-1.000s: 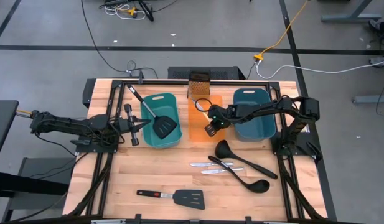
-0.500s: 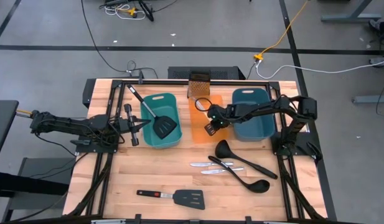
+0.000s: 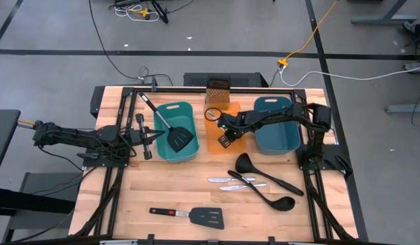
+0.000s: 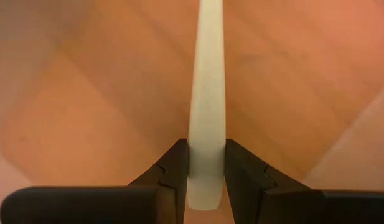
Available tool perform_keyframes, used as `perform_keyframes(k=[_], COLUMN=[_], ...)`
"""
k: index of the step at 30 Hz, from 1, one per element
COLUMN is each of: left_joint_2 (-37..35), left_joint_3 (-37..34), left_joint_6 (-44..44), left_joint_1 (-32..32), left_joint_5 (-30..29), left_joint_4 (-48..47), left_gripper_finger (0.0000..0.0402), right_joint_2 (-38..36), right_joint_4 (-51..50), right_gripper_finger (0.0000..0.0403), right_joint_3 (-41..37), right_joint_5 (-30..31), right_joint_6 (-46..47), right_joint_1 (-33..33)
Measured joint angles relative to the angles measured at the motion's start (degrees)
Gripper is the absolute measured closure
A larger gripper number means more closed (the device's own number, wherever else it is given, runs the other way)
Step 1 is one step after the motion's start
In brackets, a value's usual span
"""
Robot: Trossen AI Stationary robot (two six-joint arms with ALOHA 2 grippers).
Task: Pick & Place Kitchen Items
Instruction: Put the yellow table knife into the orange bin
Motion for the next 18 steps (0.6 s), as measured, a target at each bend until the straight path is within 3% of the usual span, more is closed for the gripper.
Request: perform_keyframes(k=[10, 18], left_joint_2=[0.0, 0.0], left_joint_3=[0.0, 0.0], left_joint_6=[0.1, 0.2], left_joint_1=[0.0, 0.0], left_joint_5=[0.0, 0.0], left_joint_4=[0.0, 0.0], left_gripper_finger=[0.0386, 0.0386], right_joint_2=[2.7, 2.8], right_joint_4=[-1.8, -1.7], right_gripper_finger=[0.0316, 0.0233], right_joint_3=[2.0, 2.0], right_joint_5=[-0.1, -0.5], right_joint_6=[-0.2, -0.5], right_joint_1=[0.0, 0.0])
